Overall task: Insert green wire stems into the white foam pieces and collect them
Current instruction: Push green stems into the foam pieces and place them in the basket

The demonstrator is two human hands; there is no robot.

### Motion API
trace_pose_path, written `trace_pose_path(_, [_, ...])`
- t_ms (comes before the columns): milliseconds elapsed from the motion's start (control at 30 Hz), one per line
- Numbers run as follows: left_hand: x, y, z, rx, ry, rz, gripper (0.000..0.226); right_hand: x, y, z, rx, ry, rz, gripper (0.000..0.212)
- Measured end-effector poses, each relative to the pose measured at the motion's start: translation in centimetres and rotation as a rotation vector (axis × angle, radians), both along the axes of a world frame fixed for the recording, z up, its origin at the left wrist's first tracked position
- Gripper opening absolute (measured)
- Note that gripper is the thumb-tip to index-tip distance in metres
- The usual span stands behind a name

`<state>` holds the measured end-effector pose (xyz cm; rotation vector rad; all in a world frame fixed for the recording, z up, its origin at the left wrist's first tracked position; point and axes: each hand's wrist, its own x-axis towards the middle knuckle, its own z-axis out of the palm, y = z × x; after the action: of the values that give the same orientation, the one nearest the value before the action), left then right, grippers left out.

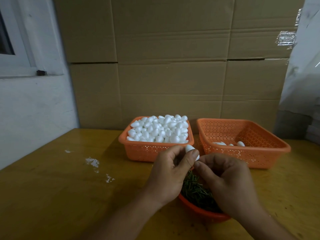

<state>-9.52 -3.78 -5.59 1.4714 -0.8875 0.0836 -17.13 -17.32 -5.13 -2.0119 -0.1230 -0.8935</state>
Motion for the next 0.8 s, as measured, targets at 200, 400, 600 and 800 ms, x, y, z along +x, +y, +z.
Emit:
trace_pose_path(200, [-0.1,0.1,0.0,0.029,0.041,-0.013,0.018,-0.1,0.0,0.2,0.064,0.051,0.036,0.018])
trace_pose_path(400, [-0.2,0.1,0.0,0.029,0.097,-0.100,0.020,0.0,-0.5,0.6,0.263,0.110,0.083,0.013])
trace_pose_path(600, [0.0,0.0,-0.7,0.098,0.084,-0.025,0.036,1.0,-2.8,1.9,0.207,0.094,-0.081,0.011])
trace_pose_path(800, [0.1,0.0,-1.1,0.181,0.018,0.030,0.032,5.5,-8.5,3.3,0.017,0.249,-0.402,0.012])
